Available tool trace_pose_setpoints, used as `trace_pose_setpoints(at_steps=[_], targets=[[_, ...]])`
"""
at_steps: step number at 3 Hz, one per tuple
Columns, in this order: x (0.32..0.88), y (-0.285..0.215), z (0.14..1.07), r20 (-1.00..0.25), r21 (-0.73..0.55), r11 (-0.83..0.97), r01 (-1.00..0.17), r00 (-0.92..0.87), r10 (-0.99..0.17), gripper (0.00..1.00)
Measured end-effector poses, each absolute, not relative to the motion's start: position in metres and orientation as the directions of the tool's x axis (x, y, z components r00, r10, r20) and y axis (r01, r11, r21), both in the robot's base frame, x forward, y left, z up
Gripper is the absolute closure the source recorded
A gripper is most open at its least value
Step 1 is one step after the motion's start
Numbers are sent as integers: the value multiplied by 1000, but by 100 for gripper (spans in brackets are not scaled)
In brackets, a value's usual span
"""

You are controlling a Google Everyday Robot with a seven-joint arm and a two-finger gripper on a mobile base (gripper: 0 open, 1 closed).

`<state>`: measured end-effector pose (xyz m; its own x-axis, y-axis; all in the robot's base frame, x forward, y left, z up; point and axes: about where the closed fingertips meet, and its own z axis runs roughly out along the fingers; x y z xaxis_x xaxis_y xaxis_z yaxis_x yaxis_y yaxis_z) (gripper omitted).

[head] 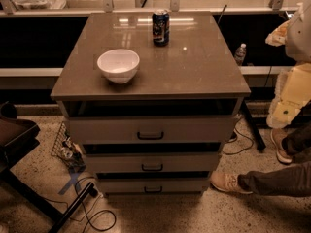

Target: Open top drawer

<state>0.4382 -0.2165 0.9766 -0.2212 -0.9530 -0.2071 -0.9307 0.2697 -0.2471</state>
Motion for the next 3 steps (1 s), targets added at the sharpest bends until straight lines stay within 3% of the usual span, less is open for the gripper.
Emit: trace_pose_setpoints(at_steps=[3], targets=[[448,-202,950,-265,-294,309,-905,-233,-936,0]])
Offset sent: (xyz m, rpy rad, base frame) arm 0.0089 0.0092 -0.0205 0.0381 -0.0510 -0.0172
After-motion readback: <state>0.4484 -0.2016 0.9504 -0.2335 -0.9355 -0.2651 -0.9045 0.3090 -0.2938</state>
